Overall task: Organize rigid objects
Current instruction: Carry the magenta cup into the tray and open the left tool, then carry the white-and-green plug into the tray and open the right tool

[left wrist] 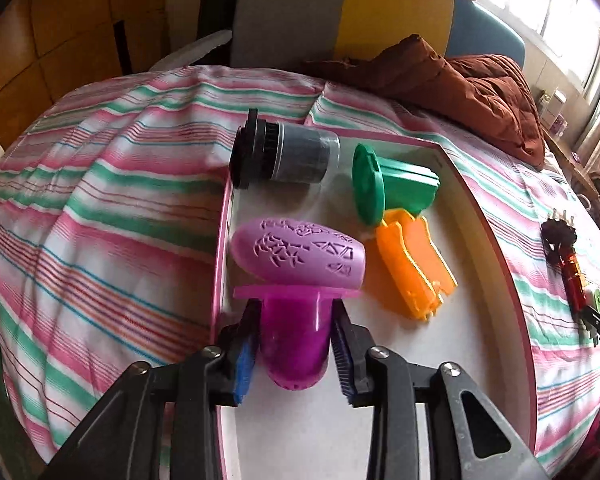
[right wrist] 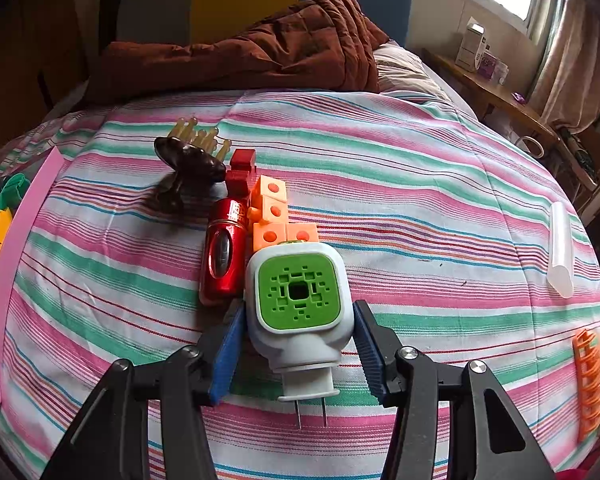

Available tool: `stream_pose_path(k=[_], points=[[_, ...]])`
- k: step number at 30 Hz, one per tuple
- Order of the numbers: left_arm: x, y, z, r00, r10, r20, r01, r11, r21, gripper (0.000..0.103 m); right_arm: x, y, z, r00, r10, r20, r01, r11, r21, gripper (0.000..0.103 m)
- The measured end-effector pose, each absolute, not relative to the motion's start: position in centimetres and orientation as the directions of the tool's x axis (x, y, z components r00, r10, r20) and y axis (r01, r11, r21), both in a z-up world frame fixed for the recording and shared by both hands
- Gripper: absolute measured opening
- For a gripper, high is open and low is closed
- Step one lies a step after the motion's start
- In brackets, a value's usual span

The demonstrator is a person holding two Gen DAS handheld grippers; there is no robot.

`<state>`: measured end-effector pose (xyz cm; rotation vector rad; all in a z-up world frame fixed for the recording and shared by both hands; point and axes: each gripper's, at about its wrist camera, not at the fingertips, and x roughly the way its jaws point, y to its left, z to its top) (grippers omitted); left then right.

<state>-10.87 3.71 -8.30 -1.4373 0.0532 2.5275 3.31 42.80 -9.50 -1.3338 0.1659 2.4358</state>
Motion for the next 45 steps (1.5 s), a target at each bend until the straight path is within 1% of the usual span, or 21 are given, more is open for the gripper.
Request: stream_pose_path(k=[3,5,6,9,13,17,29,35,45], points=[[-10.6,3.7,-7.8,-0.502,0.195,-0.843,-0.23,-0.969,-0.088,0.042,3.3,42.8,-9.5,-0.491,0.253,-0.834,-0.362,-0.93,-0.069,0.053],[-9.9,3.6,-7.3,-0.527,0.175,-0.832,-0.226,-0.972,-0.062,0.05,3.2,42.7,-9.5,-0.49,0.255,-0.834,-0.361,-0.93,-0.072,0.053],[-9.8,3.6,-7.1,-0.532,0.174,-0.829,-0.225,-0.973,-0.06,0.056,3.2,42.7,-9.5,-0.49,0.255,-0.834,-0.36,-0.93,-0.073,0.053],[-8.6,3.2,-6.5,-0.542,0.184,-0.82,-0.22,-0.973,-0.073,0.056,3.2,42.7,-9.6,-0.489,0.257,-0.834,-0.358,-0.931,-0.077,0.053],[-6.7,2.9,-5.3,-0.578,0.148,-0.803,-0.207,-0.978,-0.031,0.056,3.2,42.6,-9.6,-0.488,0.264,-0.832,-0.356,-0.93,-0.086,0.053],[-4.9,2.3,-4.2,-0.607,0.132,-0.783,-0.188,-0.982,-0.02,0.056,3.1,42.7,-9.7,-0.489,0.27,-0.83,-0.355,-0.93,-0.093,0.053],[-1.7,2.0,-2.1,-0.663,0.16,-0.732,-0.222,-0.975,-0.012,0.056,3.6,40.9,-9.7,-0.462,0.282,-0.841,-0.358,-0.927,-0.114,0.052],[-1.2,1.4,-2.0,-0.668,0.166,-0.725,-0.223,-0.975,-0.018,0.056,4.6,39.2,-9.4,-0.463,0.232,-0.855,-0.357,-0.932,-0.06,0.052],[-0.6,0.7,-2.8,-0.663,0.163,-0.731,-0.214,-0.977,-0.023,0.057,5.6,33.1,-9.1,-0.514,0.097,-0.852,-0.275,-0.96,0.057,0.052]])
